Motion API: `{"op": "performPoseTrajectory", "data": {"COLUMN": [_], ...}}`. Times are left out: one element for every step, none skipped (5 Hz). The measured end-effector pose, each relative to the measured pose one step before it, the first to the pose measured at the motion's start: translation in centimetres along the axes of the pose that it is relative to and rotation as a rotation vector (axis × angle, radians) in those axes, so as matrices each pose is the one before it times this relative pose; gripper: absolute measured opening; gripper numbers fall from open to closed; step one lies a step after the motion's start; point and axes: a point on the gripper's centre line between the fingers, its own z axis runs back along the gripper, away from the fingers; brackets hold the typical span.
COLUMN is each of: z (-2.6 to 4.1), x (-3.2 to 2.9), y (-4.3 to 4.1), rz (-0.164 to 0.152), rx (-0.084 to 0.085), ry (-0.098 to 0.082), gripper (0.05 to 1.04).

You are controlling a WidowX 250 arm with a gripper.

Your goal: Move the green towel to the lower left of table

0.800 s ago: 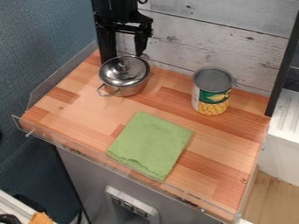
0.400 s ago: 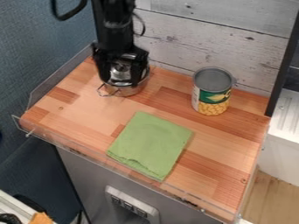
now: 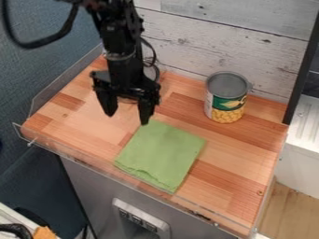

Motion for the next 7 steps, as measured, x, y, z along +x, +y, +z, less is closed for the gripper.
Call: {"op": "performPoseTrajectory", "data": {"z": [-1.125,-1.761,-2.147,-0.639,-0.475,-0.329,-0.173], "x": [-1.514,-0.126,-0.03,0.239,0.354,-0.254,-0.272], "y": [-1.959,-1.415,0.089,1.314,3.509,4.788,3.423], "rz": [-0.0465,-0.0367,-0.0009,-0.004,0.0695,0.0534,0.0431], "rx": [-0.0222,-0.0051,0.0248,0.0493,0.0199,0.0048,-0.0072], "ry": [0.0134,0.0166,0.0112,-0.0107,-0.0266,0.0032,0.0431], "gripper": [1.001,1.001,1.001,1.001,1.001,1.001,1.001]}}
